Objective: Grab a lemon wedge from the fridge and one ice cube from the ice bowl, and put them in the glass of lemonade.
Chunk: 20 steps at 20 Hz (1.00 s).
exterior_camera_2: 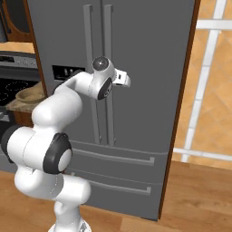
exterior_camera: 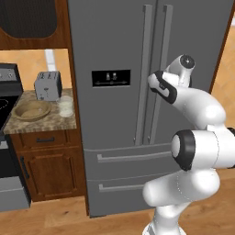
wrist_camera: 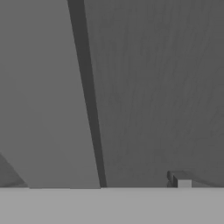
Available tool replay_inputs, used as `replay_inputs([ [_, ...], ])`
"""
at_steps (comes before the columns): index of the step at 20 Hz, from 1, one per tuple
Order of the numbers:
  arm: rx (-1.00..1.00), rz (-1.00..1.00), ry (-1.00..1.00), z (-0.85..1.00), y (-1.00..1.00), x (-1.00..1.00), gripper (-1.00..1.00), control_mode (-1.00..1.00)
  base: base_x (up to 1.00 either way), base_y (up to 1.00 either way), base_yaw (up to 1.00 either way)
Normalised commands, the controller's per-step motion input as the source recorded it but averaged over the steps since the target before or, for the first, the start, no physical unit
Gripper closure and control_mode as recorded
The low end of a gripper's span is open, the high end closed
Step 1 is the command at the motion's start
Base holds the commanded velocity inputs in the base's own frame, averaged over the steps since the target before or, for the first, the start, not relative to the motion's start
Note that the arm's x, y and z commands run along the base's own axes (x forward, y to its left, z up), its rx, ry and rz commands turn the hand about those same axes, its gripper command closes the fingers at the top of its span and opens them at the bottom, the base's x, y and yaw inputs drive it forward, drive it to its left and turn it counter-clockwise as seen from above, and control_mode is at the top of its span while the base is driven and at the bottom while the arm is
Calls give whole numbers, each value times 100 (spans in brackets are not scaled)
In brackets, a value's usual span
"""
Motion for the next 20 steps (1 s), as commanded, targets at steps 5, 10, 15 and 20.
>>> replay_inputs([
  [5, 0, 0, 0, -7, 19, 24, 100, -100, 0, 0, 0],
  [10, 0, 0, 0, -4, 2, 19, 100, -100, 0, 0, 0],
  [15, 0, 0, 0, -8, 0, 12, 100, -100, 0, 0, 0],
  [20, 0, -2, 0, 0, -16, -1, 100, -100, 0, 0, 0],
])
